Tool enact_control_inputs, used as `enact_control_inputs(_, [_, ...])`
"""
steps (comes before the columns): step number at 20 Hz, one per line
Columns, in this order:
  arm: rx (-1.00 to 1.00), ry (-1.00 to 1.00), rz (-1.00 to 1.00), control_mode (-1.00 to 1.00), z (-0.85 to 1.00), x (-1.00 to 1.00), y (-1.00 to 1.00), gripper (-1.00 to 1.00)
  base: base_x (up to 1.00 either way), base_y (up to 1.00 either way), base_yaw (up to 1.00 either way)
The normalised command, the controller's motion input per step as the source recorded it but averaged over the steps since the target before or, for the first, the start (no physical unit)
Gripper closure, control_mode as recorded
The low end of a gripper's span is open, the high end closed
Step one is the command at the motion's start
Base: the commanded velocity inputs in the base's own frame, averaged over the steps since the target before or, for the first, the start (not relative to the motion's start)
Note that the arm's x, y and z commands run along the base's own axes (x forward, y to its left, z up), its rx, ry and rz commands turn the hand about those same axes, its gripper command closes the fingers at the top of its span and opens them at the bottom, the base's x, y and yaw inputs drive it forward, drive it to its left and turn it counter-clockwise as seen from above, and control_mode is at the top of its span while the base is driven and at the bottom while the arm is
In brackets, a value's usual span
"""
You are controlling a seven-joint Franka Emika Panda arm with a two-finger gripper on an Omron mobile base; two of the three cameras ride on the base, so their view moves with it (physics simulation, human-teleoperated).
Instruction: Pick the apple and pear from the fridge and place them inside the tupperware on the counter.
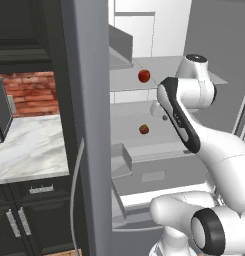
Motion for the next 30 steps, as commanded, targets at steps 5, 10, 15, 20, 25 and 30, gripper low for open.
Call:
enact_control_inputs(5, [0.0,-0.14,0.0,-1.0,-0.19,-0.02,0.0,-1.0,0.0,0.0,0.0])
enact_control_inputs(10, [0.0,-0.15,-0.05,-1.0,-0.4,0.17,0.0,-1.0,0.0,0.0,0.0])
enact_control_inputs(15, [0.0,0.06,0.0,-1.0,-0.32,0.33,0.08,-1.0,0.0,0.0,0.0])
enact_control_inputs(20, [0.0,0.09,0.0,-1.0,-0.33,0.37,0.0,-1.0,0.0,0.0,0.0])
enact_control_inputs(25, [0.0,0.02,0.0,-1.0,-0.39,0.4,0.0,-1.0,0.0,0.0,0.0])
enact_control_inputs(30, [0.0,0.0,0.0,-1.0,-0.37,0.22,0.03,-1.0,0.0,0.0,0.0])
